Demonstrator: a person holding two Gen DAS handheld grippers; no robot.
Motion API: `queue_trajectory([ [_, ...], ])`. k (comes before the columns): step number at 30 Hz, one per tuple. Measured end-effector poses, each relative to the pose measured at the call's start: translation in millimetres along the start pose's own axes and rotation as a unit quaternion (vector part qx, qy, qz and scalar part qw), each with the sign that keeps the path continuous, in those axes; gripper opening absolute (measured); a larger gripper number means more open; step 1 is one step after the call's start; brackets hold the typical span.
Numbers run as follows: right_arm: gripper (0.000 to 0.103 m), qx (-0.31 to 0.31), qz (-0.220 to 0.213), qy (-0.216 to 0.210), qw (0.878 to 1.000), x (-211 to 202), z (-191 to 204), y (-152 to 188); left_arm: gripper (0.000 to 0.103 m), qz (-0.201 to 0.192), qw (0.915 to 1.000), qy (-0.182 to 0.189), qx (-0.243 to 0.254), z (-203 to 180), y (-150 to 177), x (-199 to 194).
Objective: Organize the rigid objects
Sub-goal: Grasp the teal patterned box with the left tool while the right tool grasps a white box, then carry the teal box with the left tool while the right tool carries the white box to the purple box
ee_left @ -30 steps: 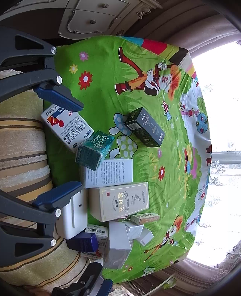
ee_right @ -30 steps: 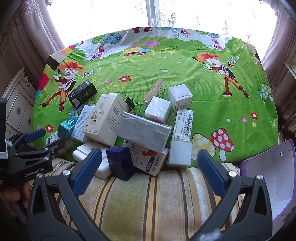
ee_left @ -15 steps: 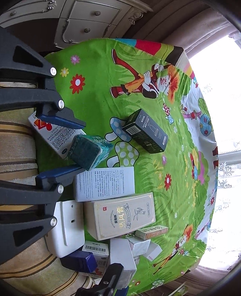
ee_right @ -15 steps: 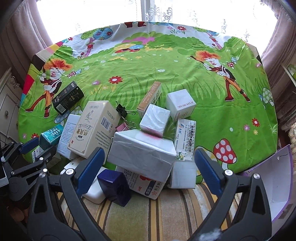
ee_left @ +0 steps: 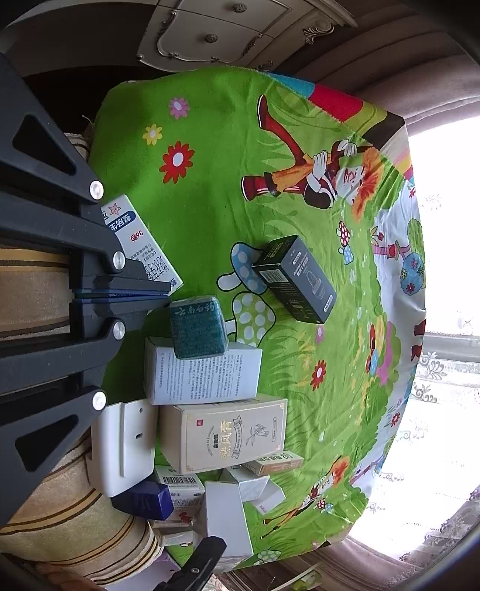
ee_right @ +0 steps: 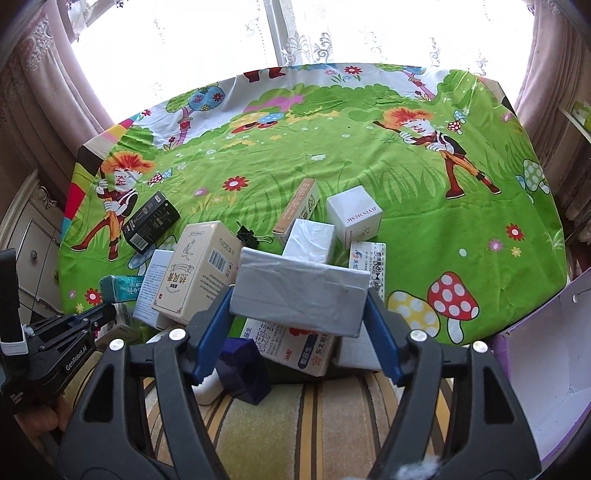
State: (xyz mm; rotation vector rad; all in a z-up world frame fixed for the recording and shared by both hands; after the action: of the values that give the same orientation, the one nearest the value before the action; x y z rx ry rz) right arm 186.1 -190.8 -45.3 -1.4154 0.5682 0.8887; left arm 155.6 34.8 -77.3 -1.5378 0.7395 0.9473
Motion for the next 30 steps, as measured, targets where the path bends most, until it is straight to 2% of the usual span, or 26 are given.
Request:
queue_trajectory([
  [4, 0.072, -0.006, -0.012, -0.002, 1.0, -5.4, 1.4, -0.5, 0.001, 0.0, 1.0, 0.009, -0.005, 0.5, 0.8, -1.1],
  [8, 0.072, -0.004, -0.016, -0.003, 1.0, -7.2, -0.1, 0.7, 0.006, -0.001, 0.9996, 0.021, -0.018, 3.5, 1.4, -3.5],
  [9, 0.072, -0.004, -0.018, -0.003, 1.0, -8.2, -0.8, 1.0, 0.012, -0.002, 0.9995, 0.025, -0.02, 3.5, 1.4, -4.8],
  [11, 0.072, -0.006, -0.022, -0.003, 1.0, -10.3, -0.9, 1.4, 0.033, -0.006, 0.9991, 0.035, -0.022, 1.9, 1.4, -8.2],
  [12, 0.072, -0.008, -0.023, -0.003, 1.0, -10.7, -0.5, 1.5, 0.051, -0.011, 0.999, 0.038, -0.021, 0.7, 0.8, -10.6],
  [13, 0.072, -0.009, -0.023, -0.003, 1.0, -10.9, -0.4, 2.0, 0.059, -0.016, 0.9989, 0.041, -0.019, -0.7, -0.2, -12.8],
  [26, 0.072, -0.022, -0.037, -0.002, 0.999, -21.0, 0.6, 5.3, 0.058, 0.002, 0.9982, 0.051, -0.031, -4.6, -8.4, -2.4],
  [28, 0.072, -0.026, -0.041, -0.004, 0.999, -23.9, 1.1, 5.9, 0.034, 0.012, 0.9977, 0.056, -0.037, -4.2, -8.6, 2.1],
  [30, 0.072, -0.027, -0.046, -0.005, 0.999, -27.2, 0.7, 6.4, 0.033, 0.011, 0.9972, 0.06, -0.042, -3.2, -8.5, 2.4],
])
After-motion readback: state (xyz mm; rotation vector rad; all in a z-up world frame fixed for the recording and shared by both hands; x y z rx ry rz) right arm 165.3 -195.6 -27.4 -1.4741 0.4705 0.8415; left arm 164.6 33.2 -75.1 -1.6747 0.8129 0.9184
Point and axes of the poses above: each gripper's, at about its wrist camera, not at the fingertips, and x roughly the way its jaws point, z to its left, y to its underside, the point moved 7 cm from there along x, roughly the way its jaws point, and after that the axes turned 4 degrees about -x, right-handed, at the moved point
